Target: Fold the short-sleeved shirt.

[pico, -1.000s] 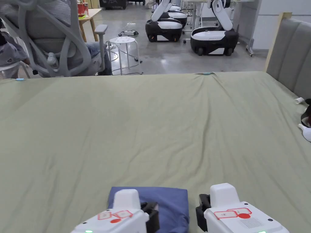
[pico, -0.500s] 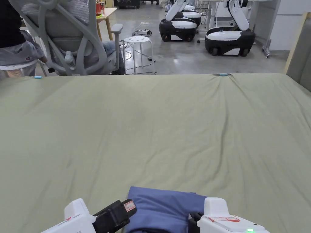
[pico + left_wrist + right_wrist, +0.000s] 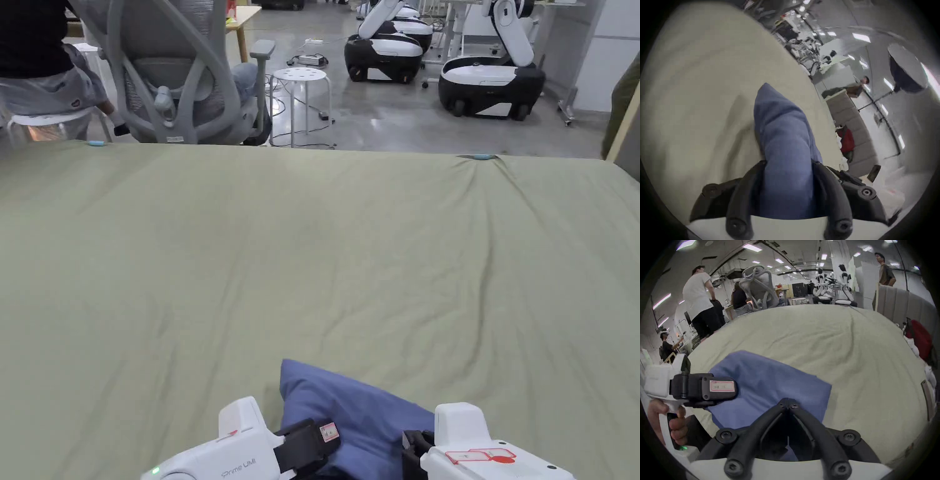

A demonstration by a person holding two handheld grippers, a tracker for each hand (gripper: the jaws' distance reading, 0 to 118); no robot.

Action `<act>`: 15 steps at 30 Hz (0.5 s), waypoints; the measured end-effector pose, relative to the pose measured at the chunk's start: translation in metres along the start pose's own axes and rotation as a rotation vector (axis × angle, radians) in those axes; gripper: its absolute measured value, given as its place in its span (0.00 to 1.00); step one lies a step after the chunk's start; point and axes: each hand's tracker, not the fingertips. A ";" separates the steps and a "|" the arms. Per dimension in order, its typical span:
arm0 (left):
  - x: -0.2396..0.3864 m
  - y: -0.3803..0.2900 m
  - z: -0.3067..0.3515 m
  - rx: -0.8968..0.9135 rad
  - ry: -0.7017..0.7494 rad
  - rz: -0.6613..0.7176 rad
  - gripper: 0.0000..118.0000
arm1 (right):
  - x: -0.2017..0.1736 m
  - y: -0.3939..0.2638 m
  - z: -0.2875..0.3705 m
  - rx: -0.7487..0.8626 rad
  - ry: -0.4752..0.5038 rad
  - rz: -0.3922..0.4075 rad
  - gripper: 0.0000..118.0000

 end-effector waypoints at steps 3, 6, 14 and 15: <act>-0.020 0.030 0.039 0.044 0.064 -0.094 0.27 | -0.035 0.018 -0.007 0.027 0.026 0.059 0.00; -0.060 0.063 0.083 0.091 0.132 -0.126 0.27 | -0.080 0.037 -0.022 0.051 0.047 0.122 0.00; -0.194 0.133 0.195 0.150 0.260 -0.065 0.27 | -0.226 0.070 -0.080 0.050 0.182 0.252 0.00; -0.209 0.141 0.209 0.156 0.275 -0.056 0.27 | -0.244 0.073 -0.088 0.048 0.207 0.263 0.00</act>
